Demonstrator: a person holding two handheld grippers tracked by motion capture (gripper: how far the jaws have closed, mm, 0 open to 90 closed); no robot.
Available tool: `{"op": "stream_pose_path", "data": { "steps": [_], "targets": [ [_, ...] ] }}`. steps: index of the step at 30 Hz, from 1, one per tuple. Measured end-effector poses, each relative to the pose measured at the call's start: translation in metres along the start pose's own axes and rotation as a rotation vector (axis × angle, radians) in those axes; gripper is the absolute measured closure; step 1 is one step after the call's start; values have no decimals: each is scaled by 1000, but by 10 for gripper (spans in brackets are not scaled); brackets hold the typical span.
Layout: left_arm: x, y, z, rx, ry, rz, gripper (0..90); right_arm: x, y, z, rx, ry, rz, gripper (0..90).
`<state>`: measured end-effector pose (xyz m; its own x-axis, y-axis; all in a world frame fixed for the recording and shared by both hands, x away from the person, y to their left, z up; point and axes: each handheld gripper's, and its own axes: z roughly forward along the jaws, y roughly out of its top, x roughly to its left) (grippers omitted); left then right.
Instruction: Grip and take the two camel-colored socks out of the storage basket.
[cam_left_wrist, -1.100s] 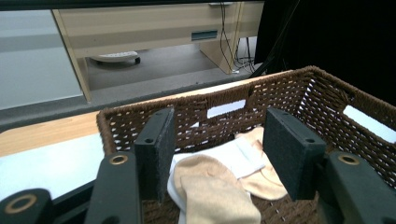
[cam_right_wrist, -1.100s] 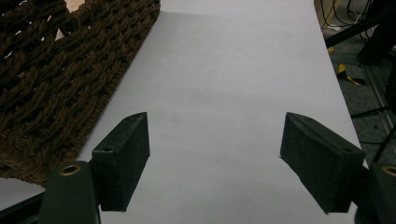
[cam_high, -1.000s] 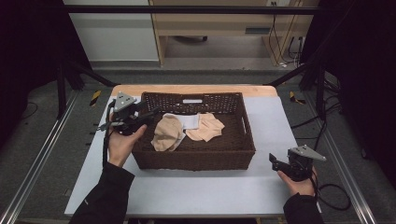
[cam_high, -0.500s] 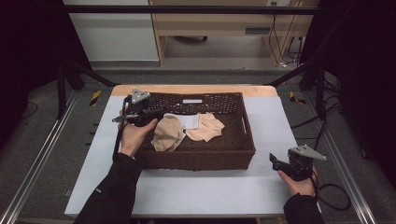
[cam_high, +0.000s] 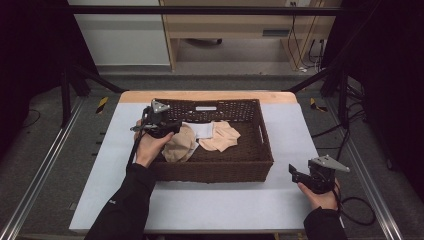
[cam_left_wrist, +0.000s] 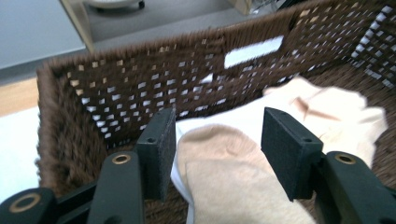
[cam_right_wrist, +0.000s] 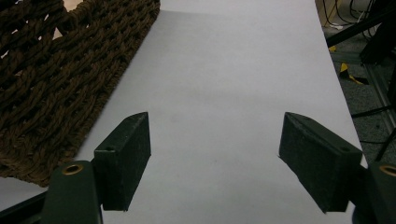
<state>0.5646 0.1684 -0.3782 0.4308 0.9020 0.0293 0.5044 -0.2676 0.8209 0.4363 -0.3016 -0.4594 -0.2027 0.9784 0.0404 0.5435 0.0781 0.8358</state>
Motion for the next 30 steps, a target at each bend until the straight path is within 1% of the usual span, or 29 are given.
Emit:
{"op": "stream_pose_path", "data": {
  "steps": [3, 6, 7, 8, 9, 10, 11, 13, 15, 16, 18, 21, 24, 25, 26, 28, 29, 30],
  "targets": [
    [0, -6, 4, 26, 10, -4, 452, 0, 0, 0, 3, -1, 2, 252],
    [1, -12, 7, 66, 24, 14, 445, -1, -1, 0, 5, 1, 5, 252],
    [2, -14, 8, 73, 24, 16, 435, -1, -1, 0, 4, 0, 5, 253],
    [3, -17, 10, 74, 11, -1, 412, -1, -1, 0, 2, 2, 7, 252],
    [3, -17, 10, 74, 11, -1, 410, -1, -1, 0, 2, 2, 7, 252],
    [4, -20, 11, 89, 13, 4, 408, -1, -1, 0, 5, 3, 10, 252],
    [4, -20, 11, 89, 13, 4, 407, -1, -1, 0, 5, 3, 10, 252],
    [1, -21, 13, 103, 18, 24, 400, -1, -1, 0, 8, 6, 10, 251],
    [0, -22, 14, 111, 15, 27, 395, -1, -1, 0, 8, 5, 9, 251],
    [-1, -23, 16, 127, 20, 42, 379, -1, -1, 0, 7, 7, 9, 251],
    [-2, -23, 17, 132, 20, 44, 373, -2, -1, 0, 7, 5, 9, 253],
    [-1, -25, 19, 147, 11, 35, 374, -2, -1, 0, 11, 3, 7, 253],
    [-2, -26, 20, 164, 7, 30, 413, -2, -1, 0, 8, 3, 10, 252],
    [-2, -26, 20, 172, 5, 30, 456, -2, -1, 0, 8, 3, 9, 253],
    [-5, -26, 21, 189, 10, 42, 532, -1, -1, 0, 12, -1, 4, 253],
    [-6, -27, 22, 198, 18, 50, 620, -1, -1, -1, 11, -2, 3, 257],
    [-6, -27, 22, 201, 19, 55, 620, -1, -1, -1, 11, -2, 3, 257],
    [-6, -27, 22, 204, 18, 55, 658, -1, -1, -1, 10, -4, 4, 259]
  ]
}}
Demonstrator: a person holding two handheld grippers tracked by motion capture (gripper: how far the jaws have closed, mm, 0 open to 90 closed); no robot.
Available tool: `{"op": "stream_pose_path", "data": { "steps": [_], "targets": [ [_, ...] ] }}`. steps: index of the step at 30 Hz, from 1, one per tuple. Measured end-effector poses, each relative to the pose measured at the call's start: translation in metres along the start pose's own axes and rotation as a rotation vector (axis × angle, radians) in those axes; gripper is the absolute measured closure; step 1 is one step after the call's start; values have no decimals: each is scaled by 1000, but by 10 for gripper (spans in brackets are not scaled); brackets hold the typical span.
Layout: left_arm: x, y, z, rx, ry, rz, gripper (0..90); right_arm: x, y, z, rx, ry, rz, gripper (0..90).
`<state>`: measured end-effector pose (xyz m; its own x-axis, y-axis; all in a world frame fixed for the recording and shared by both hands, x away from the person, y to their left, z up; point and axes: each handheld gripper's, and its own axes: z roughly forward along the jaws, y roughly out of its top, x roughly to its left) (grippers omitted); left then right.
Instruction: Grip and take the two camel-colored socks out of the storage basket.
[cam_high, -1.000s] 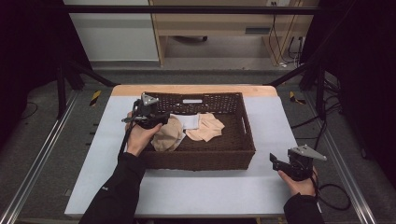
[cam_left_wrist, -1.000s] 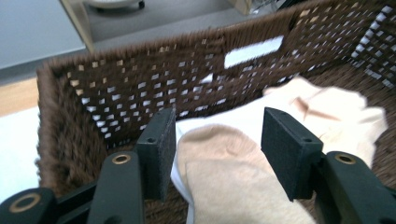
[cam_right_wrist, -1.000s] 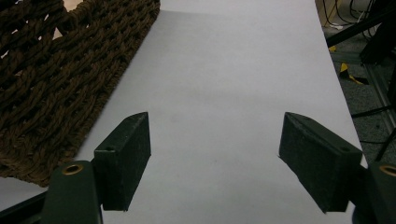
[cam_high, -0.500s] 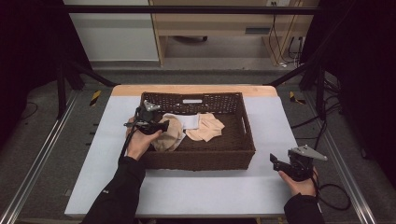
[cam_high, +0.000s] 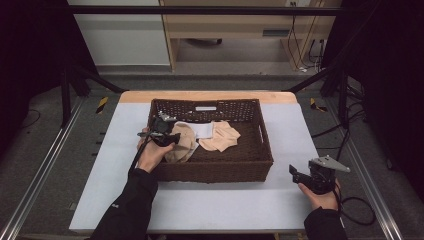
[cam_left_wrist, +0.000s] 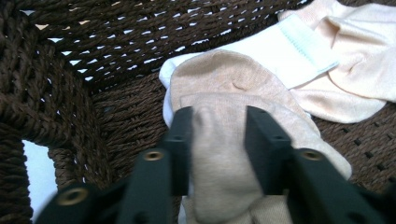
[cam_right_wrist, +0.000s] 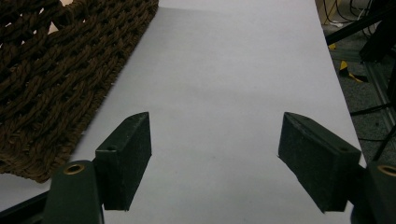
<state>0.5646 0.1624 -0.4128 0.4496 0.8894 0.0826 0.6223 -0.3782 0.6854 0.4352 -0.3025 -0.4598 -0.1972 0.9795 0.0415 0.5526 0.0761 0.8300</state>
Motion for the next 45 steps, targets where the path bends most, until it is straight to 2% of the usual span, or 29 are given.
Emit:
{"op": "stream_pose_path", "data": {
  "steps": [4, 6, 8, 9, 14, 18, 19, 22, 23, 24, 25, 29, 33, 34, 45],
  "targets": [
    [2, 0, -2, -17, -11, -13, 834, -1, 0, 0, 2, 1, -1, 263],
    [4, -1, -6, -56, -34, -30, 855, -1, 0, -1, -3, 0, -2, 266],
    [6, -1, -10, -99, -50, -48, 867, -1, 0, -1, -4, 0, -5, 268],
    [6, -1, -10, -99, -50, -48, 869, -1, 0, -1, -4, 0, -5, 268],
    [13, 1, -21, -209, -119, -118, 872, -1, 0, -1, -3, 1, -5, 273],
    [12, 5, -30, -304, -135, -130, 872, -1, 0, -1, -2, 3, -3, 274],
    [12, 5, -32, -310, -136, -130, 872, -1, 0, -1, -3, 1, -6, 276],
    [11, 9, -42, -387, -130, -118, 872, -1, 0, -1, -3, 0, -6, 277],
    [10, 10, -46, -398, -135, -127, 873, -1, 0, -1, -3, 0, -6, 277],
    [9, 13, -55, -440, -147, -133, 874, -1, 0, -1, -3, 2, -6, 277],
    [9, 13, -55, -440, -147, -133, 874, -1, 0, -1, -3, 2, -6, 277],
    [5, 22, -73, -492, -153, -114, 875, -1, 0, -1, -3, 2, -1, 278],
    [1, 27, -89, -505, -171, -104, 875, -1, 0, -2, -8, 1, -5, 279],
    [-2, 27, -96, -513, -187, -106, 875, -1, 0, -2, -6, -1, -4, 279],
    [-13, 20, -128, -546, -254, -73, 876, -1, 0, -2, -9, -3, -6, 283]
  ]
}}
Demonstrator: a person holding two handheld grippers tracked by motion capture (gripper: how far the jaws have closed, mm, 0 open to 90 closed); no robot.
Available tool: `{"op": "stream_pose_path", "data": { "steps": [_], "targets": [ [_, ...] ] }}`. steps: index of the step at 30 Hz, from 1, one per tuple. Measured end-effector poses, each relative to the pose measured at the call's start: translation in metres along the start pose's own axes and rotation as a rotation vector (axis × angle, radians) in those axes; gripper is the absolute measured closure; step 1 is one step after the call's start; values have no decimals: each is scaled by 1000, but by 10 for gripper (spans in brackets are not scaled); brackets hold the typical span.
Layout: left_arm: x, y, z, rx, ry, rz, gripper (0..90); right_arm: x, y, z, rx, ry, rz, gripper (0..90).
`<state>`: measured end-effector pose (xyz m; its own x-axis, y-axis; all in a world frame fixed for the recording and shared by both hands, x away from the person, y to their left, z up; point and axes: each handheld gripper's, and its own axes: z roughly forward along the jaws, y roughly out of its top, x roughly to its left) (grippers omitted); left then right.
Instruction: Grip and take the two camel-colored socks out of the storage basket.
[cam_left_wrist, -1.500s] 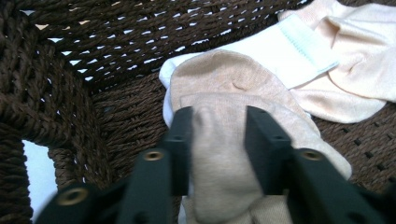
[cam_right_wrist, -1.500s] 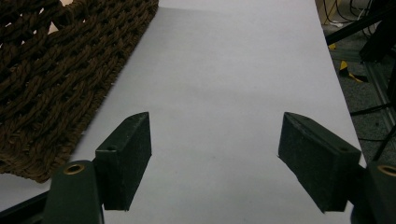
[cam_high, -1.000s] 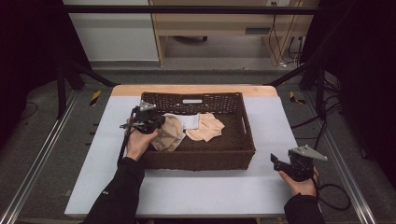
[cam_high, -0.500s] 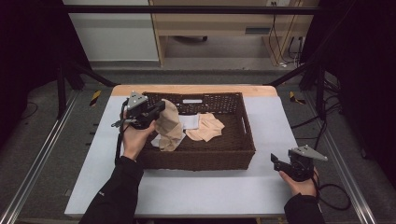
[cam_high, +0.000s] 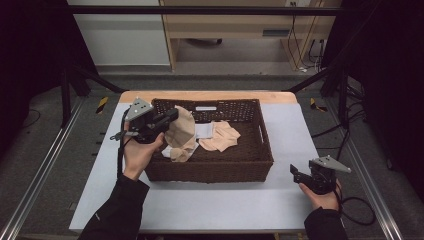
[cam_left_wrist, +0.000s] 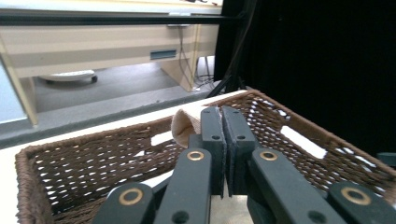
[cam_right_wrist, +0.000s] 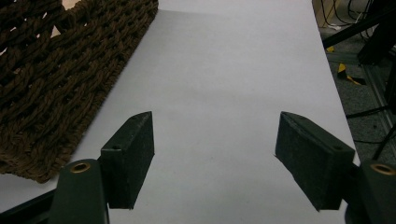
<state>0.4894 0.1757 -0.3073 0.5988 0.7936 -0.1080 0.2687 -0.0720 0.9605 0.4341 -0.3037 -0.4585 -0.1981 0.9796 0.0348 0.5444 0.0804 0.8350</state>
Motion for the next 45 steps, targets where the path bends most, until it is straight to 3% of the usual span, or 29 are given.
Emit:
{"op": "stream_pose_path", "data": {
  "steps": [9, 19, 24, 31, 33, 45],
  "targets": [
    [-22, 5, -30, -47, -79, 36, 876, 0, 0, -1, -1, 2, 6, 286],
    [-42, -1, -60, -51, -133, 95, 876, 0, 0, -1, -3, 1, -1, 290],
    [-47, -7, -69, -51, -153, 102, 876, 0, -1, -1, -2, 5, 2, 305],
    [-57, -29, -72, 6, -184, 127, 876, 0, -1, -1, -3, 8, -2, 310],
    [-60, -41, -71, 34, -196, 136, 876, 0, -1, -2, -4, 9, 0, 310],
    [-62, -83, -68, 129, -222, 112, 876, 0, -2, -3, -8, 11, 3, 308]
  ]
}}
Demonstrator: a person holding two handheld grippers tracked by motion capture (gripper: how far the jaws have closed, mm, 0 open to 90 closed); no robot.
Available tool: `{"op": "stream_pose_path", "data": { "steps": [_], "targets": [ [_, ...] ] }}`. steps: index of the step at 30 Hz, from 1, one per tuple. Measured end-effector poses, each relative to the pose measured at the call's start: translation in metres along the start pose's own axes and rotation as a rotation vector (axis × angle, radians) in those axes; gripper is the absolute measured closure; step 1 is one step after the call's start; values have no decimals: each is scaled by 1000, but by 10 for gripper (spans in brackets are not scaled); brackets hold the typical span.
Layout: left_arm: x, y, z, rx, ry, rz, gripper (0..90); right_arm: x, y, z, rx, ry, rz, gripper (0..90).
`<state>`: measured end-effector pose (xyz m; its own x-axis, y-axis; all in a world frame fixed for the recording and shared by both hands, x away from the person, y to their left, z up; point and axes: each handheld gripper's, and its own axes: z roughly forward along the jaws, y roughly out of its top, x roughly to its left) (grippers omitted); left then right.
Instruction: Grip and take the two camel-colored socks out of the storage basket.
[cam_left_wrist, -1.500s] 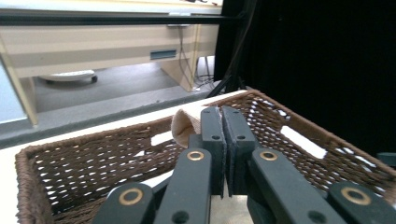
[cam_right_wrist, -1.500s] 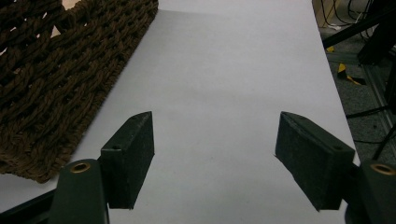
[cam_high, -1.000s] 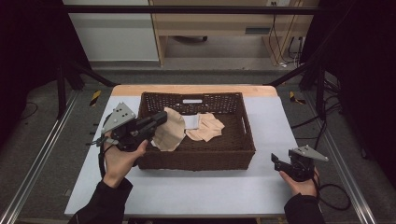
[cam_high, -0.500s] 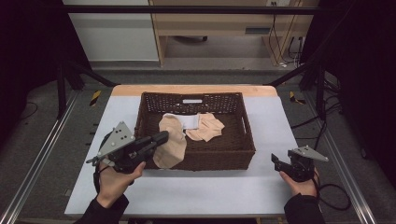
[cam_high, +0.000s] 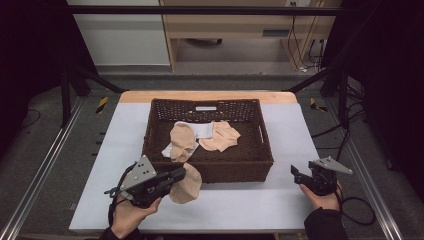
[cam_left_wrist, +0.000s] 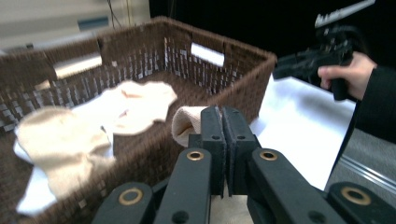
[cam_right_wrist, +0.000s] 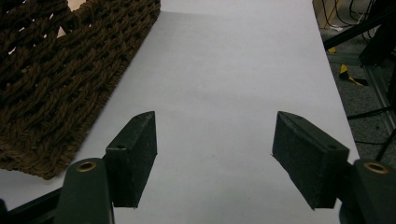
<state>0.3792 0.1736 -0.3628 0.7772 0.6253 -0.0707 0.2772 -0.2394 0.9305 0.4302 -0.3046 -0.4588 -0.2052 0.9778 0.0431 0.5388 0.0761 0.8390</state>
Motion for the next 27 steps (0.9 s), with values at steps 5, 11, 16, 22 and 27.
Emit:
{"op": "stream_pose_path", "data": {
  "steps": [5, 11, 16, 22, 27],
  "targets": [
    [0, -19, 9, 66, 5, -18, 876, 1, -1, 0, -5, 5, -5, 305],
    [-2, -40, 26, 161, 6, -14, 876, 2, -1, -1, -7, 10, -9, 301],
    [-1, -52, 39, 221, 7, -11, 873, 2, -1, 0, -1, 9, -15, 297],
    [-1, -62, 49, 264, 14, 4, 836, 3, -2, 1, 8, 11, -15, 291],
    [0, -53, 40, 204, 29, 4, 766, 3, -3, 1, 11, 10, -15, 285]
  ]
}}
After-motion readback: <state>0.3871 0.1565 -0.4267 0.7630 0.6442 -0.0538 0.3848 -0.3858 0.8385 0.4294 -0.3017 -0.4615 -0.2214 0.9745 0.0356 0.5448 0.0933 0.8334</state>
